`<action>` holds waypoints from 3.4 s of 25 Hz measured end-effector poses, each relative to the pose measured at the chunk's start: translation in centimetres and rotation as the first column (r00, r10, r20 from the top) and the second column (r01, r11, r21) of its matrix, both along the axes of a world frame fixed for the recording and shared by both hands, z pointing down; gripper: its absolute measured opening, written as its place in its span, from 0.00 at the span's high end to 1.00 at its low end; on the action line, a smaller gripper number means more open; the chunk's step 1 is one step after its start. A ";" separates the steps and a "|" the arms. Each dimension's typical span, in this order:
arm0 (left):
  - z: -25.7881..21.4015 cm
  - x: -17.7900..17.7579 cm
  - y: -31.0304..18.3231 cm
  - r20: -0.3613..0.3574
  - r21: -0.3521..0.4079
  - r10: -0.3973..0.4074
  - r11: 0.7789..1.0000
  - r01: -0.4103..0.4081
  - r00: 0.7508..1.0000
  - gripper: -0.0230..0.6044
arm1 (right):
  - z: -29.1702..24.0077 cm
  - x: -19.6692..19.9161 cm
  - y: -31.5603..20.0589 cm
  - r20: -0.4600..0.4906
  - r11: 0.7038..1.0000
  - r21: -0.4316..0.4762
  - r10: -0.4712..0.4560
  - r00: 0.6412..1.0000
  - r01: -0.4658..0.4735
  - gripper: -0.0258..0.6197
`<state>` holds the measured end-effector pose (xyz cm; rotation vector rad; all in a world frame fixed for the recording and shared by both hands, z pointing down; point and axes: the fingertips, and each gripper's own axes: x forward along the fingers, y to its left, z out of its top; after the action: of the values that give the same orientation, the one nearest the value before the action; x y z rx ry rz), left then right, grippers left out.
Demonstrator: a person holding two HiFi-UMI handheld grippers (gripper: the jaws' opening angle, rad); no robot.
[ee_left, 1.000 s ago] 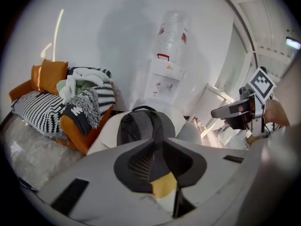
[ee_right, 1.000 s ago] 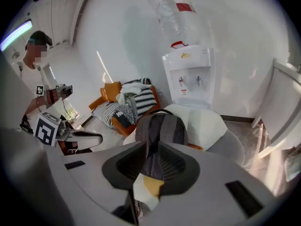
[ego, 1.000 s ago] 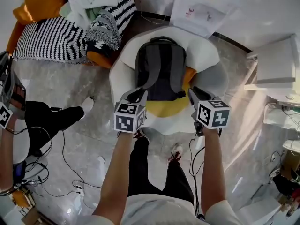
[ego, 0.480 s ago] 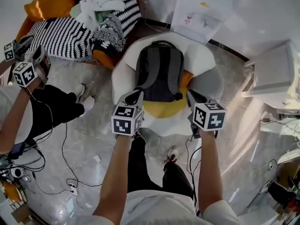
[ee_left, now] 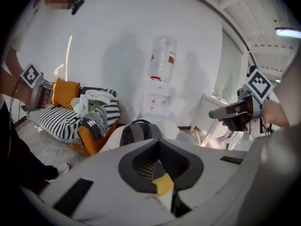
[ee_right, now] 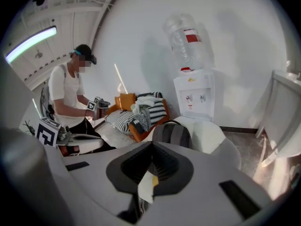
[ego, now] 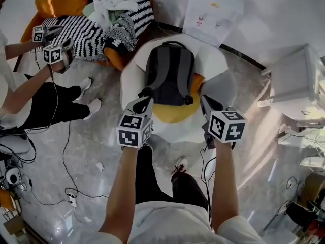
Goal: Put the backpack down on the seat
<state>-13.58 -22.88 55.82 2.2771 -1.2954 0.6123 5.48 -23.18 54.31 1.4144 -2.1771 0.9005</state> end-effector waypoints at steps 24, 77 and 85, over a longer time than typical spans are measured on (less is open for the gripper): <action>-16.2 4.3 13.5 -0.069 0.255 -0.050 0.965 0.066 0.996 0.94 | -15.3 2.3 12.1 -0.074 0.948 0.249 -0.184 0.980 0.197 0.95; -40.8 7.4 23.6 0.019 0.668 0.004 0.744 -0.016 1.000 0.94 | -38.9 2.1 21.7 -0.221 0.703 0.637 -0.226 0.949 0.316 0.96; -40.9 7.1 23.8 -0.031 0.658 0.018 0.753 0.007 0.999 0.94 | -38.4 2.6 21.1 -0.221 0.715 0.630 -0.210 0.952 0.304 0.96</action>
<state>-6.53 0.88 14.90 2.8213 -1.6837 0.0946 8.09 -2.05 15.90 1.3249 -2.6238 -0.1080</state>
